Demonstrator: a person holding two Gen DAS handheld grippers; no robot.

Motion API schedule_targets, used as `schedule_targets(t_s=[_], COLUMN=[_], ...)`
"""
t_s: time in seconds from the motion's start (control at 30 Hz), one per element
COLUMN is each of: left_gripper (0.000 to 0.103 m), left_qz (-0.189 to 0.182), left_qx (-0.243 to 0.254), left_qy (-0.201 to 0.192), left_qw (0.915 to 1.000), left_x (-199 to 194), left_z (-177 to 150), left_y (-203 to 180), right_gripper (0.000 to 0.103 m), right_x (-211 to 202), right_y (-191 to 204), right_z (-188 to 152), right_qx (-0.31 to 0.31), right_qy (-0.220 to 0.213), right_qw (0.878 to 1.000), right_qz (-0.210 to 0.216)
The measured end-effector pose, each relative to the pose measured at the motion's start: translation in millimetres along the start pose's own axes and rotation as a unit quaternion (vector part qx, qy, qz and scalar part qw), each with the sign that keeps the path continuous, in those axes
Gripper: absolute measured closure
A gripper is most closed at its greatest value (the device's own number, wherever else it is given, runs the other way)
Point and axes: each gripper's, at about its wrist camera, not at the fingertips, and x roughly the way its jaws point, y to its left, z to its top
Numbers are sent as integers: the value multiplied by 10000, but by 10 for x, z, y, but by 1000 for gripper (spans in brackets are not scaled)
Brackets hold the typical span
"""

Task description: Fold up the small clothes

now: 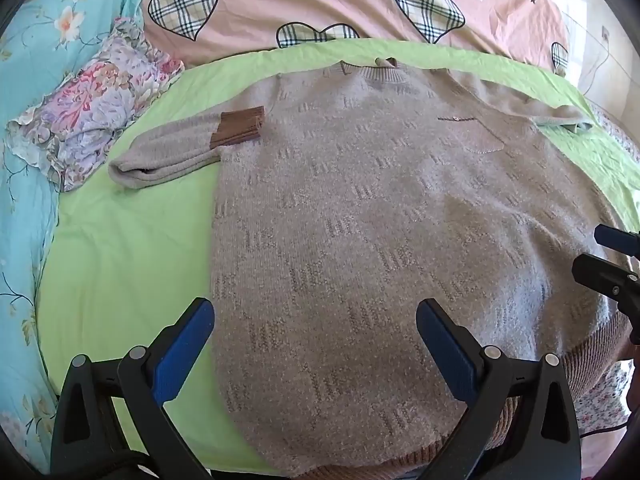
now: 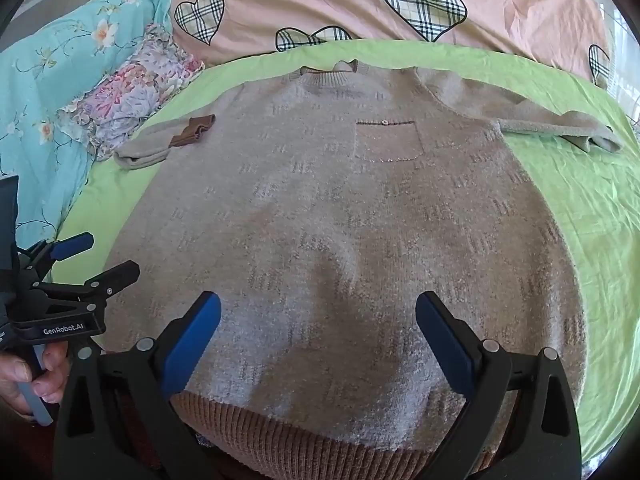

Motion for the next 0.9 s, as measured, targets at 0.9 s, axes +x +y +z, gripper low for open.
schedule_targets(t_s=[0.9], left_gripper=[2], left_qz=[13], left_qx=[-24], left_qy=[-23], left_qw=[10000], left_x=[-4], left_z=[18], left_y=[-24], right_gripper=[5], right_x=[-36], right_y=[13], right_z=[12], right_qx=[2], right_qy=[-2], right_qw=[10000], right_qz=[-1])
